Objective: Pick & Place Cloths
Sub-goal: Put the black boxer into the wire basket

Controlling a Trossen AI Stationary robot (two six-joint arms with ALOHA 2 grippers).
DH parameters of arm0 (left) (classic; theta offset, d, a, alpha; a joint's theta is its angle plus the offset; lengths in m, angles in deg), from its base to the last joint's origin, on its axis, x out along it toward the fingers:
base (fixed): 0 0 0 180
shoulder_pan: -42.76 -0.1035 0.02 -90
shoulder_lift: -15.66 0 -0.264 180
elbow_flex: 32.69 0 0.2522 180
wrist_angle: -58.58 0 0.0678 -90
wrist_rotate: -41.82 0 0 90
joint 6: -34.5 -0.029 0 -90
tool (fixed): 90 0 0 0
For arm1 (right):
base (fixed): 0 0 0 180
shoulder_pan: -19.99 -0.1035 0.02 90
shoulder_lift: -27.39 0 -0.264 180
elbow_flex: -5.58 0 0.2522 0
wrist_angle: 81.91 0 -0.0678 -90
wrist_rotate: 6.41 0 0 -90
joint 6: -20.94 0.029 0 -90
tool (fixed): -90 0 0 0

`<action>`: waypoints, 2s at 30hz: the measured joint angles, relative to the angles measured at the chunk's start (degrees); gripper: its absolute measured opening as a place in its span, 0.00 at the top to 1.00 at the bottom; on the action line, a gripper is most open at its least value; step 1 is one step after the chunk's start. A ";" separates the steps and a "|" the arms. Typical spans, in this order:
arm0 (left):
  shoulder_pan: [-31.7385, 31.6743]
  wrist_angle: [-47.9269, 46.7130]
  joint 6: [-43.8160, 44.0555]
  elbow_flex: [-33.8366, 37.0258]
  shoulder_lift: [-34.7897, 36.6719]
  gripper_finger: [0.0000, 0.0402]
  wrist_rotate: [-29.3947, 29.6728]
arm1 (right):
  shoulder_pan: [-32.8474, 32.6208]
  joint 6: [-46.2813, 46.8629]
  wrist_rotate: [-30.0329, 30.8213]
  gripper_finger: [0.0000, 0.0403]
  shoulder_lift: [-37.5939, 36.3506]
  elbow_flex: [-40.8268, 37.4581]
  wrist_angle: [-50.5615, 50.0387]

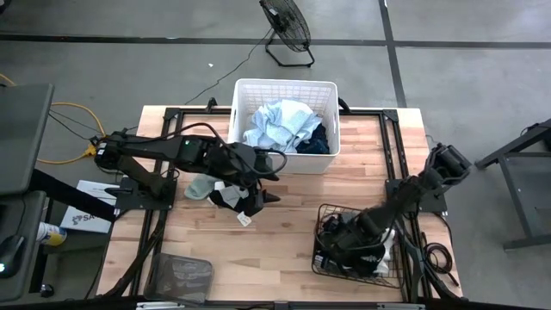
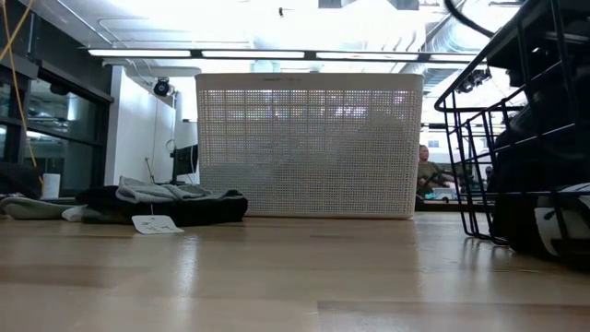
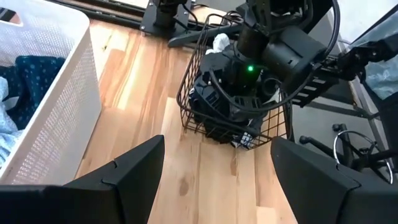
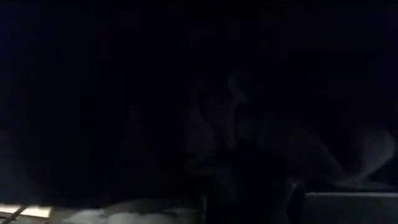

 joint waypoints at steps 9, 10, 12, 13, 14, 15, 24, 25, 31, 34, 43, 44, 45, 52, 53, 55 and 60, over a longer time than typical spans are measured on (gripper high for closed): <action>-0.11 -2.06 -0.86 0.00 0.00 0.28 -0.13 | 1.84 -3.29 -4.30 0.91 -3.36 -0.50 -0.09; -0.11 -2.23 -1.00 0.00 0.00 0.28 -0.13 | 1.81 -3.44 -4.19 0.89 -4.11 -0.60 -0.06; -0.11 -2.47 -1.05 0.00 0.00 0.28 -0.13 | 1.79 -3.55 -3.12 0.84 -5.68 -0.72 -0.50; -0.11 -2.67 -1.05 0.00 0.00 0.28 -0.13 | 1.74 -3.57 -2.35 0.82 -6.52 -0.75 -0.81; -0.11 -2.90 -1.05 0.00 0.00 0.28 -0.13 | 1.58 -3.57 -1.52 0.79 -7.42 -0.77 -1.09; -0.11 -2.88 -1.05 0.00 0.00 0.28 -0.13 | 1.40 -3.64 -0.52 0.75 -8.36 -0.79 -1.43; -0.11 -2.81 -1.05 0.00 0.00 0.28 -0.13 | -0.32 -5.17 3.15 0.49 -17.92 -0.74 -3.06; -0.11 -2.78 -1.05 0.00 0.00 0.28 -0.13 | -0.34 -5.17 3.15 0.48 -18.93 -0.74 -2.99; -0.11 -2.78 -0.78 0.00 0.00 0.28 -0.11 | -0.85 -5.17 2.85 0.46 -24.58 -0.61 -3.22; -0.11 -2.78 -0.19 0.00 0.00 0.28 -0.11 | -1.31 -4.85 2.59 0.47 -27.34 -0.61 -3.41; -0.11 -2.78 0.24 0.00 0.00 0.28 -0.11 | -4.54 -4.93 2.62 0.63 -33.11 -0.48 -6.74; -0.11 -2.78 0.24 0.00 0.00 0.28 -0.11 | -5.08 -4.94 2.70 0.68 -33.04 -0.48 -7.07; -0.11 -2.78 0.24 0.00 0.00 0.28 -0.11 | -5.66 -4.94 3.03 0.73 -32.76 -0.48 -7.13; -0.11 -2.78 0.26 0.00 -0.02 0.28 -0.09 | -8.66 -4.62 7.57 0.99 -29.09 -0.48 -5.89; -0.11 -2.69 0.29 0.05 -0.02 0.28 -0.09 | -8.83 -4.51 7.68 0.99 -28.50 -0.48 -5.76; -0.11 -2.72 0.54 0.10 -0.02 0.28 -0.09 | -9.02 -3.88 7.70 0.99 -27.05 -0.48 -5.46; -0.11 -2.74 0.68 0.13 -0.02 0.28 -0.07 | -8.96 -2.95 5.99 0.99 -22.55 -1.89 -3.11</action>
